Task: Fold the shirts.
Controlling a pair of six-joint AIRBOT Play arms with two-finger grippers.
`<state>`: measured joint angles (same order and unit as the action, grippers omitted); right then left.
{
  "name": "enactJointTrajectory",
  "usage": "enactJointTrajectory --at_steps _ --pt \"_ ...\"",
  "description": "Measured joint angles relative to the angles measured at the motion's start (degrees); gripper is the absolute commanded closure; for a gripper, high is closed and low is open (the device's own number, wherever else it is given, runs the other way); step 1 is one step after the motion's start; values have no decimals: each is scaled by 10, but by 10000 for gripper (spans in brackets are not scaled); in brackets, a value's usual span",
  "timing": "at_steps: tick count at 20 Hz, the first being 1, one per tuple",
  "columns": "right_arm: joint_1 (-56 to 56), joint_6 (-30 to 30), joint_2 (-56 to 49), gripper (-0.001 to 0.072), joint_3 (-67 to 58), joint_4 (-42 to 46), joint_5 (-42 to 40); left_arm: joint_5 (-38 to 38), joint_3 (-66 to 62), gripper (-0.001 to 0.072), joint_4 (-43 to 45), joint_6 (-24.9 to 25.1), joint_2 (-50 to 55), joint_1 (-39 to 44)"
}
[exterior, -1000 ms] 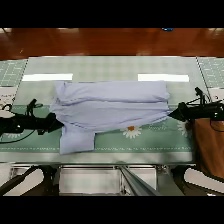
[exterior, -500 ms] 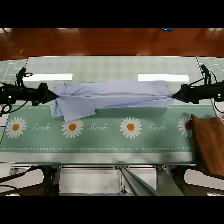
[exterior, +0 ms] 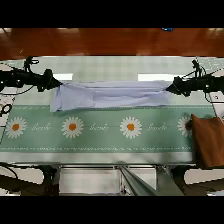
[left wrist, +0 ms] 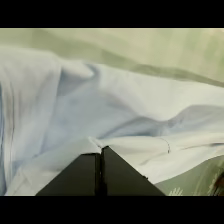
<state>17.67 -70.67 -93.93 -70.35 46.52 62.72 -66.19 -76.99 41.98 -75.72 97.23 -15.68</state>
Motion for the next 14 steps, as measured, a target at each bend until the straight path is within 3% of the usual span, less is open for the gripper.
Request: enactJointTrajectory --at_steps 13,14 --pt "-1 -3 -87 691 -78 -44 -19 29 -87 680 0 -3 83 16" --pt "-1 -2 -91 600 -81 -46 -22 34 -87 488 0 -1 85 16"
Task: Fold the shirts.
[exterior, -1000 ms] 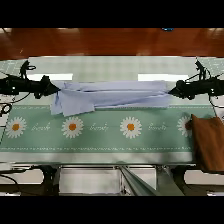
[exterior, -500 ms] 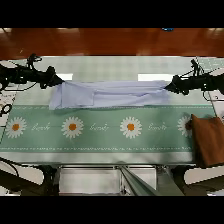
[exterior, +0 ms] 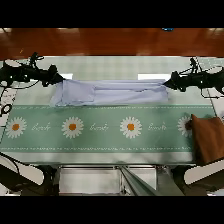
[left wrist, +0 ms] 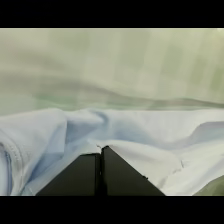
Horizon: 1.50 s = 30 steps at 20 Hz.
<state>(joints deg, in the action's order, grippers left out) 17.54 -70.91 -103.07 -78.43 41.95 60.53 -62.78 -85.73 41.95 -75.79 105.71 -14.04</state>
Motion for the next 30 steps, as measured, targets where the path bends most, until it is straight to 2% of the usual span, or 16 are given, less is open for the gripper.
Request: enactJointTrajectory --at_steps 1,2,7,10,12,15,18,20,25,30 --pt "0 0 -5 320 -2 -2 -4 4 0 195 0 2 1 2" --pt "0 0 -8 294 -4 -3 -9 9 -1 197 0 1 3 5" --pt "33 -10 9 298 -19 -8 11 -49 -26 198 21 -19 -9 -6" --pt "97 -19 47 297 -19 11 51 -96 -28 198 95 -38 -57 -37" --pt "135 -22 70 297 5 24 63 -95 5 198 148 -43 -111 -55" --pt "157 -17 80 297 56 24 70 -9 126 198 189 -36 -231 -56" --pt "147 -3 61 297 81 -2 68 90 266 198 208 -28 -348 -17" --pt "134 4 39 297 85 -26 64 128 328 198 214 -32 -401 14" --pt "89 5 -25 297 51 -59 82 173 390 198 204 -42 -462 81" --pt "41 -6 -67 303 2 -78 80 185 402 200 176 -46 -474 101"
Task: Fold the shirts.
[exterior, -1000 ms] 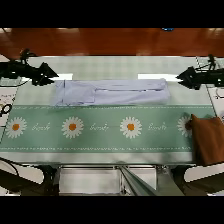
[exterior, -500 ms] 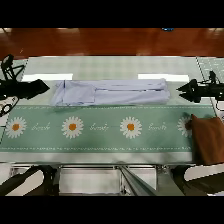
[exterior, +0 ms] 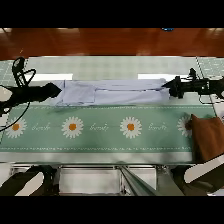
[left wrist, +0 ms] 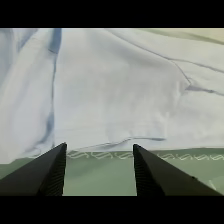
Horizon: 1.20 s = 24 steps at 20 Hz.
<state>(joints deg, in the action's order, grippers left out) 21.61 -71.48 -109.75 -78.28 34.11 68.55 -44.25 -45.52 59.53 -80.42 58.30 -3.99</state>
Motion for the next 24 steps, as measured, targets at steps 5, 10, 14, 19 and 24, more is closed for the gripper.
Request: enactJointTrajectory --at_steps 5,10,14,19,24 --pt "-41 3 -14 691 -35 5 -20 3 2 202 -9 0 -2 4" --pt "-53 9 31 692 -49 34 19 -6 3 690 -36 1 -2 6" --pt "-55 3 140 692 -19 81 53 -9 -2 692 -95 27 17 52" --pt "-56 -12 321 692 57 133 77 20 -122 691 -125 26 161 188" --pt "-56 -41 493 692 145 163 95 -44 -355 691 -133 8 374 326"
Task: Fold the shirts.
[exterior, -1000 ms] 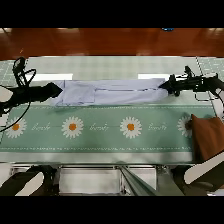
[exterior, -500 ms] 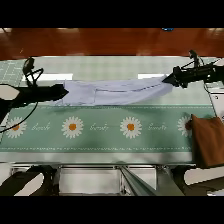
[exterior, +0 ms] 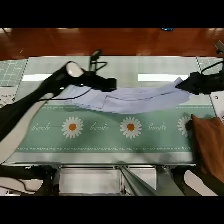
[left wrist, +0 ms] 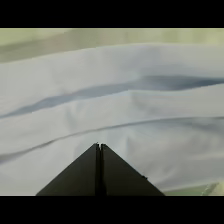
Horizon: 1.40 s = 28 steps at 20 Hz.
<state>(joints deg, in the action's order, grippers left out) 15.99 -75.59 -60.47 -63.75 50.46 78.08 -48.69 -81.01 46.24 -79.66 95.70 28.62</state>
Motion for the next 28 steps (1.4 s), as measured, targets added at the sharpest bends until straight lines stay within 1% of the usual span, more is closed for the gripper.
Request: enactJointTrajectory --at_steps 3,7,9,11,13,15,17,20,22,24,26,28 --pt "0 -10 77 691 31 5 6 -57 -106 691 -1 -24 96 71" --pt "0 -20 137 691 45 -9 9 -72 -163 690 -6 -51 163 144" --pt "-1 -25 151 691 48 -16 9 -82 -172 691 -18 -58 177 161" --pt "-1 -28 157 691 49 -23 8 -88 -178 690 -23 -58 177 151" --pt "-1 -30 161 691 50 -35 7 -113 -178 690 -21 -54 158 118" --pt "-4 -31 162 691 50 -51 -3 -131 -158 690 -9 -43 118 68" --pt "-28 -33 156 691 50 -77 -27 -142 -109 690 -3 -30 54 6" --pt "-122 -33 116 691 50 -117 -102 -118 9 690 6 -9 -74 -103" --pt "-200 -33 64 691 45 -136 -172 -108 94 690 5 6 -166 -170" --pt "-275 -23 -10 691 20 -163 -238 -95 170 690 7 16 -255 -232" --pt "-329 -10 -94 691 -23 -188 -275 -93 235 690 8 22 -333 -283" --pt "-371 0 -183 691 -78 -214 -294 -88 283 690 9 25 -397 -321"
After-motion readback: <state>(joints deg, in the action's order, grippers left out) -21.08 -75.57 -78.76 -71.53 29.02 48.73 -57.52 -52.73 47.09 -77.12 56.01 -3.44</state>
